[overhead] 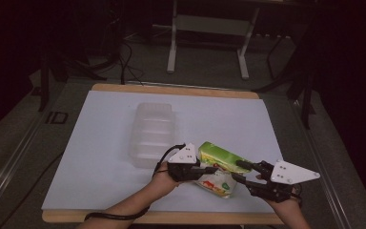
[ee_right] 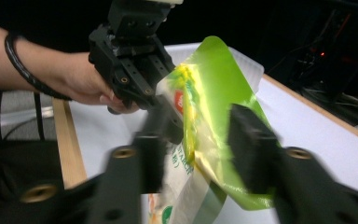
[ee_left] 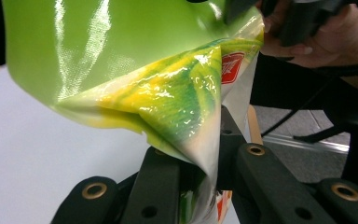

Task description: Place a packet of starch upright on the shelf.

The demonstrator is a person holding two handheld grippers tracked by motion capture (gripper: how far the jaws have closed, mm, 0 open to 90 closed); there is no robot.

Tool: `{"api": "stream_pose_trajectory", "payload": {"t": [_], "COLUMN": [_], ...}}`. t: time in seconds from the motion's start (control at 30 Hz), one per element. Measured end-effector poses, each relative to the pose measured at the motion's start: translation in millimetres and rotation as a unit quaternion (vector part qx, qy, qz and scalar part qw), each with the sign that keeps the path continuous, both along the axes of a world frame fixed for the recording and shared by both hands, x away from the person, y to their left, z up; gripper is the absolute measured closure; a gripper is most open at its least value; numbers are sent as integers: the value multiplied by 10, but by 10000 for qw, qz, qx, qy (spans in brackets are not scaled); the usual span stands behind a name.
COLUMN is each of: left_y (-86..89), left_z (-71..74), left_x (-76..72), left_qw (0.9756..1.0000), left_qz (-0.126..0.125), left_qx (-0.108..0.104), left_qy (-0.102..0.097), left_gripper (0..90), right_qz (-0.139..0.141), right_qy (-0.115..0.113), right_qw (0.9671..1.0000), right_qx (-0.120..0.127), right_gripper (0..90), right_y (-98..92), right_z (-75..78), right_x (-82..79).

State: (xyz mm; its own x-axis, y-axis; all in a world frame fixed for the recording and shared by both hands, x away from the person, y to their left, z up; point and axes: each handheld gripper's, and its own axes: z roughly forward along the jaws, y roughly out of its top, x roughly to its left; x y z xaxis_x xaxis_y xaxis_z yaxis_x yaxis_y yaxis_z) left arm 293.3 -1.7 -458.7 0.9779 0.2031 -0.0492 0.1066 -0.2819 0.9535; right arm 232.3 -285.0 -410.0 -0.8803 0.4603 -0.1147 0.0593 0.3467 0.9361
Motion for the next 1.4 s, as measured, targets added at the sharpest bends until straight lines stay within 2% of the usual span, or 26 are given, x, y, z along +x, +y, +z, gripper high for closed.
{"api": "stream_pose_trajectory", "payload": {"t": [0.07, 0.13, 0.23, 0.3, 0.37, 0.43, 0.47, 0.53, 0.6, 0.77, 0.9, 0.97, 1.07, 1.1, 1.13, 1.17, 1.33, 1.4], "left_y": [12, 29, 81, 129, 193, 257, 299, 387, 487, 711, 835, 988, 1074, 1185, 1185, 1274, 1439, 1528], "left_z": [90, 156, 257, 341, 458, 563, 624, 737, 845, 981, 998, 985, 965, 927, 927, 889, 821, 774], "left_x": [2, 3, 23, 41, 61, 87, 97, 120, 134, 176, 189, 204, 202, 182, 182, 172, 177, 177], "left_qw": [9999, 9998, 9994, 9989, 9978, 9968, 9960, 9945, 9927, 9895, 9879, 9868, 9857, 9834, 9834, 9822, 9803, 9773], "left_qz": [73, 133, 250, 377, 534, 622, 697, 812, 916, 1106, 1210, 1308, 1407, 1552, 1552, 1622, 1767, 1947], "left_qx": [-16, -45, -113, -171, -209, -239, -259, -329, -365, -346, -320, -303, -291, -225, -225, -199, -224, -200], "left_qy": [-93, -154, -209, -238, -347, -447, -492, -574, -699, -866, -916, -901, -880, -909, -909, -923, -849, -806], "left_gripper": [834, 834, 834, 834, 834, 834, 834, 833, 833, 833, 833, 833, 833, 833, 833, 833, 833, 833], "right_qz": [-47, -94, -27, -115, -118, -358, -444, -667, -819, -1017, -923, -807, -841, -845, -845, -856, -847, -847], "right_qy": [-10, 10, -68, -100, -138, -91, -57, -139, -75, -132, -45, 79, 88, 145, 145, 137, 226, 252], "right_qw": [9998, 9990, 9957, 9929, 9895, 9865, 9860, 9854, 9872, 9906, 9918, 9919, 9918, 9920, 9920, 9919, 9918, 9920], "right_qx": [205, 432, 922, 1182, 1432, 1597, 1604, 1557, 1363, 908, 883, 978, 955, 932, 932, 924, 933, 899], "right_gripper": [412, 349, 202, 134, 138, 141, 140, 141, 139, 136, 136, 136, 137, 137, 137, 138, 139, 139], "right_y": [-48, -97, -203, -273, -362, -436, -459, -512, -530, -500, -482, -476, -465, -450, -450, -439, -425, -418], "right_z": [59, 120, 204, 248, 281, 299, 301, 278, 246, 129, 71, 14, -20, -57, -57, -90, -136, -157], "right_x": [-15, -26, -53, -62, -61, -33, -17, 6, 47, 144, 192, 239, 265, 286, 286, 306, 342, 357]}}
